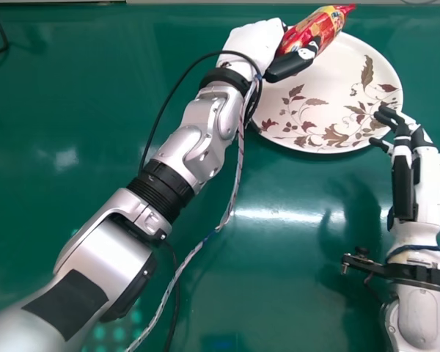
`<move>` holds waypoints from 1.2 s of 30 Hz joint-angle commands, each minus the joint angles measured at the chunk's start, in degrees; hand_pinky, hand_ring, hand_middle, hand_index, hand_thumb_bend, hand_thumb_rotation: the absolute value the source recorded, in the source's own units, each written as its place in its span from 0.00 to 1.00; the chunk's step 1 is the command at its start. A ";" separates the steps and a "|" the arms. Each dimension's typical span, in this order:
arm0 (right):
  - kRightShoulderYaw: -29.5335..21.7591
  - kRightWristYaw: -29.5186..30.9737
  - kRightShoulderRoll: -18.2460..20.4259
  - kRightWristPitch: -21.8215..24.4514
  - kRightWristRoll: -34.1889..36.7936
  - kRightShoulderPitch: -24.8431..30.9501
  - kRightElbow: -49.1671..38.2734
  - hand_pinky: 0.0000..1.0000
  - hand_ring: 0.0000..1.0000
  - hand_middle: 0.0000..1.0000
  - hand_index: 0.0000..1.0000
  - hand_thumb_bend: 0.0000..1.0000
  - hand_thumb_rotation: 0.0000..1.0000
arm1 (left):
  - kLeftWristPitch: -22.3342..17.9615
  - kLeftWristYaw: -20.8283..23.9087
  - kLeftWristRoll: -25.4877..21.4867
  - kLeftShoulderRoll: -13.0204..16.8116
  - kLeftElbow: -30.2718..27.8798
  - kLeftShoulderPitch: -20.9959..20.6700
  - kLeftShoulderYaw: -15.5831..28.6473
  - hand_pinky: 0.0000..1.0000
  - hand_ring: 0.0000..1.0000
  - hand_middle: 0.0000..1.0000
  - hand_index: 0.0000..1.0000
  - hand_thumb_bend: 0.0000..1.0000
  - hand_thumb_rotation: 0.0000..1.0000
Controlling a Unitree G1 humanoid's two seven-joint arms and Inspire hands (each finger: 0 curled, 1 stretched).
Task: Pick up biscuit and place it in the plate
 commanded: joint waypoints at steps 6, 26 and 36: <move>-0.28 -0.54 0.01 -0.18 -0.27 0.47 -0.70 0.72 0.78 0.80 0.80 0.32 0.21 | 2.26 -2.37 3.34 1.62 -2.20 -1.97 -4.55 0.34 0.46 0.57 0.65 0.71 0.78; -0.07 -1.13 0.18 -0.58 -0.32 0.18 0.19 0.71 0.77 0.79 0.79 0.33 0.17 | 2.91 -3.40 3.09 4.61 -11.47 2.47 -4.64 0.63 0.81 0.87 0.97 1.00 1.00; -0.07 -1.99 0.26 -1.27 -1.11 0.32 1.23 0.70 0.77 0.79 0.79 0.33 0.18 | 2.21 -5.38 -0.16 11.95 -30.47 14.12 1.57 0.55 0.70 0.73 0.86 0.83 1.00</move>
